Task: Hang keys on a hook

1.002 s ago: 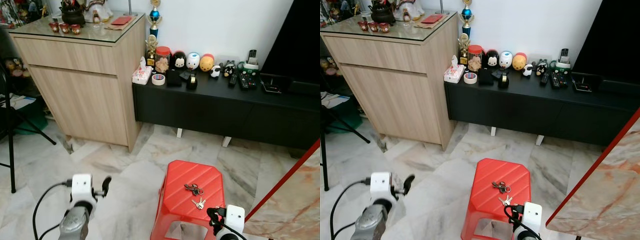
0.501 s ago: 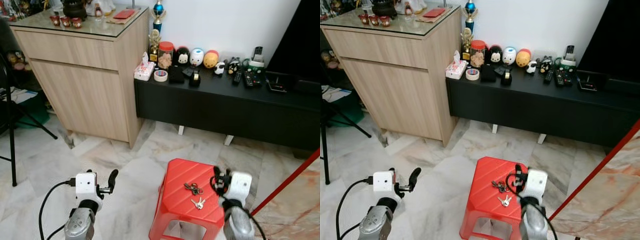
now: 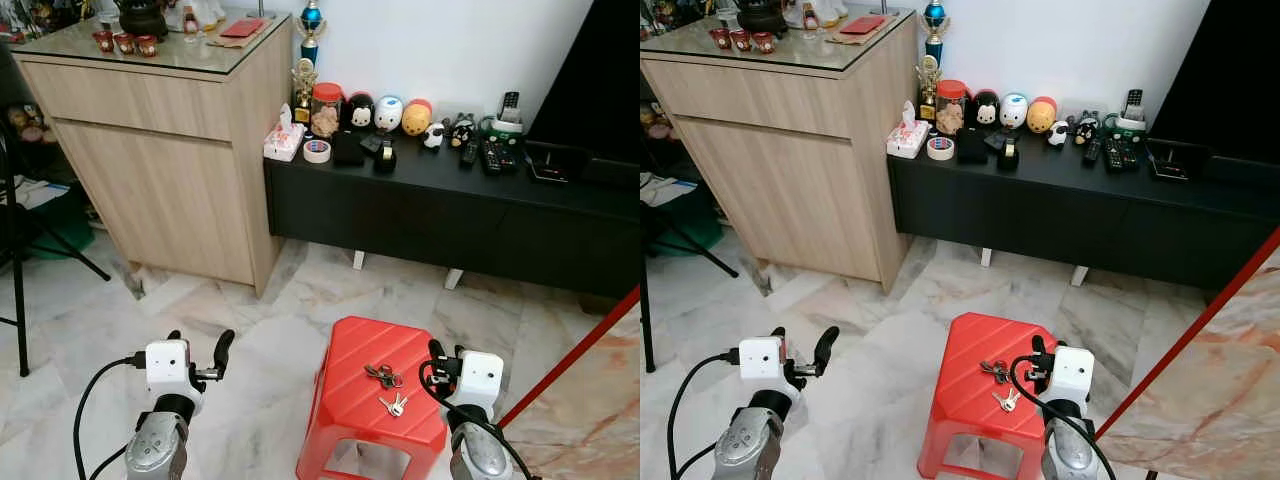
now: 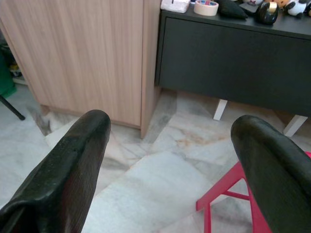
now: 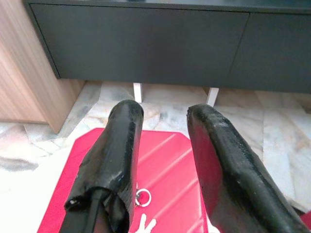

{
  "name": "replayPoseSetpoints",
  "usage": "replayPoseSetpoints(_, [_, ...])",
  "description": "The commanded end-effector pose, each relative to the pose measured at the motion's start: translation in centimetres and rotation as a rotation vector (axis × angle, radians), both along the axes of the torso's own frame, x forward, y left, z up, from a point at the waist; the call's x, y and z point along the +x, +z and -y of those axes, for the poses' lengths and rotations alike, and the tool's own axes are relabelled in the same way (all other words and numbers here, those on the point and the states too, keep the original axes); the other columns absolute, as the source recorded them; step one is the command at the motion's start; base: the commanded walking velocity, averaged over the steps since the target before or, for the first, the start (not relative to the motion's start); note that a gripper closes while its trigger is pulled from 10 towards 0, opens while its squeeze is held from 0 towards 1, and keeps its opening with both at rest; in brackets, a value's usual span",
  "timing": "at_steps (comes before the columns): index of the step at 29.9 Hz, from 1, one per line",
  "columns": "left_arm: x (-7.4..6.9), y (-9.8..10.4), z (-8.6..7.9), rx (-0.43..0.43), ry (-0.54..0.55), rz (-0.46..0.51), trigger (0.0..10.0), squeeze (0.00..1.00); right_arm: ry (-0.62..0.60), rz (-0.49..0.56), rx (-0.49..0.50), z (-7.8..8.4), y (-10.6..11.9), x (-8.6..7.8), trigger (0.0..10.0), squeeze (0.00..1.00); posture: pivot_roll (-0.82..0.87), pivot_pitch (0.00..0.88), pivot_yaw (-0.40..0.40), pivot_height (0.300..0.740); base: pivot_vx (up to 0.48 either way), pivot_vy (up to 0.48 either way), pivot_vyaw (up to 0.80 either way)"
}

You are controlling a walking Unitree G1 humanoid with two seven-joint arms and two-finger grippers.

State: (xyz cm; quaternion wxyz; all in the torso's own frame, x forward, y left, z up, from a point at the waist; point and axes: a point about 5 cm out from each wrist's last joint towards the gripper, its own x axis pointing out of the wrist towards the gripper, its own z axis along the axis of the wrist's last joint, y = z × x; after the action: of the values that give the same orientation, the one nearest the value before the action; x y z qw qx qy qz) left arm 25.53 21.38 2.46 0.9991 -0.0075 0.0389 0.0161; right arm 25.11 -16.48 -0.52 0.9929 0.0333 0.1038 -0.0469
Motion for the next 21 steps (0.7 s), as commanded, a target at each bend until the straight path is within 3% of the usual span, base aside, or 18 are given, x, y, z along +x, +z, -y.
replayPoseSetpoints(1, [0.01, 0.01, 0.29, -0.005, -0.004, -0.006, 10.0, 0.0, -0.001, -0.002, -0.004, 0.09, 0.09, 0.02, 10.0, 0.0, -0.02, 0.002, -0.068, 0.7, 0.0, 0.0, 0.0])
replayPoseSetpoints(7, [-0.09, -0.11, 0.39, -0.007, -0.009, -0.015, 10.0, 0.0, 0.005, -0.04, 0.007, -0.16, -0.58, -0.47, 10.0, 0.0, -0.02, 0.0, -0.072, 0.66, 0.0, 0.0, 0.0])
replayPoseSetpoints(21, [0.06, -0.29, 0.54, -0.006, -0.02, -0.042, 10.0, 0.0, 0.033, -0.057, 0.038, -0.56, -0.87, -0.56, 10.0, 0.0, -0.02, 0.0, -0.069, 0.66, 0.0, 0.0, 0.0])
